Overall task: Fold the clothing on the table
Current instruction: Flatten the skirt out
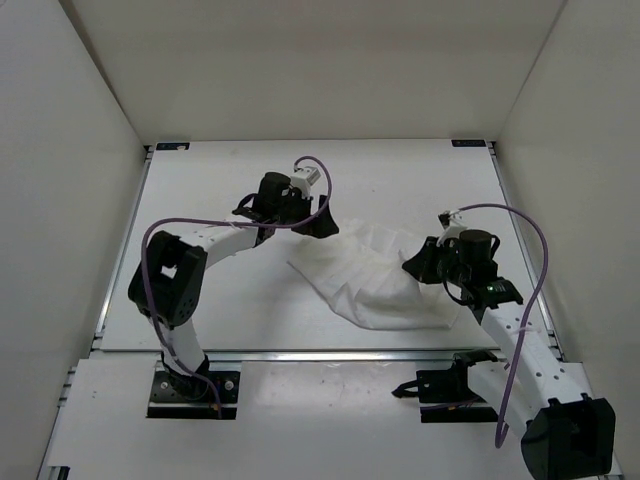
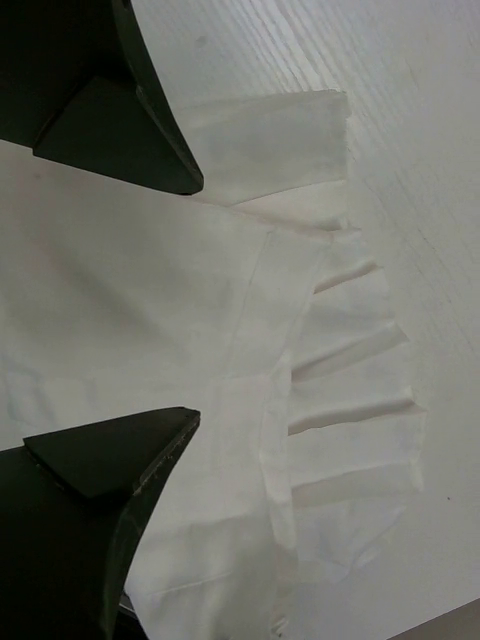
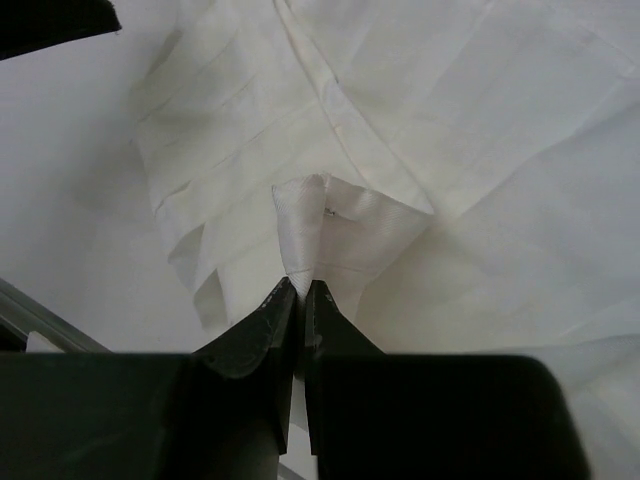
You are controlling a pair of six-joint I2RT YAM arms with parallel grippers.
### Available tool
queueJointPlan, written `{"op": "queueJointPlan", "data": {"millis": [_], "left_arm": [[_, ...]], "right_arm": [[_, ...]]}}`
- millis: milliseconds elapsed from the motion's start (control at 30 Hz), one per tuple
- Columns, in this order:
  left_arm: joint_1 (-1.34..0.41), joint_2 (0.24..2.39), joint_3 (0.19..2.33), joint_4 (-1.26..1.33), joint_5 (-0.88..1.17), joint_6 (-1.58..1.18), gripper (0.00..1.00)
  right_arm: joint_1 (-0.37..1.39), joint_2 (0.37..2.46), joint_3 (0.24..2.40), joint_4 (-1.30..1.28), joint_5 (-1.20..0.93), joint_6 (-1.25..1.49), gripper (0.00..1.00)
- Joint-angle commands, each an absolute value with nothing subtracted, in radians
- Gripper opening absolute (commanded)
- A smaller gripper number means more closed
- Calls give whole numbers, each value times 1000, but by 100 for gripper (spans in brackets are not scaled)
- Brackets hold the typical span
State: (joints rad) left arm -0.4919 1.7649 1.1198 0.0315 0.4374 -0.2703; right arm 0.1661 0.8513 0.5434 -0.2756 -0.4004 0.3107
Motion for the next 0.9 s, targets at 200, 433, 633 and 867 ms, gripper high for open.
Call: {"op": "queueJointPlan", "data": {"millis": [200, 433, 633, 867], "left_arm": [[-512, 1959, 1252, 128, 511, -249, 98], [-519, 2046, 1302, 146, 573, -278, 82], [-520, 2049, 1278, 178, 594, -304, 33], [-529, 1913, 1298, 104, 484, -270, 0]], "right_arm": [[152, 805, 492, -230, -457, 388, 0], [150, 834, 506, -247, -456, 390, 0], [114, 830, 508, -249, -476, 374, 0], [61, 906, 668, -256, -483, 322, 0]]}}
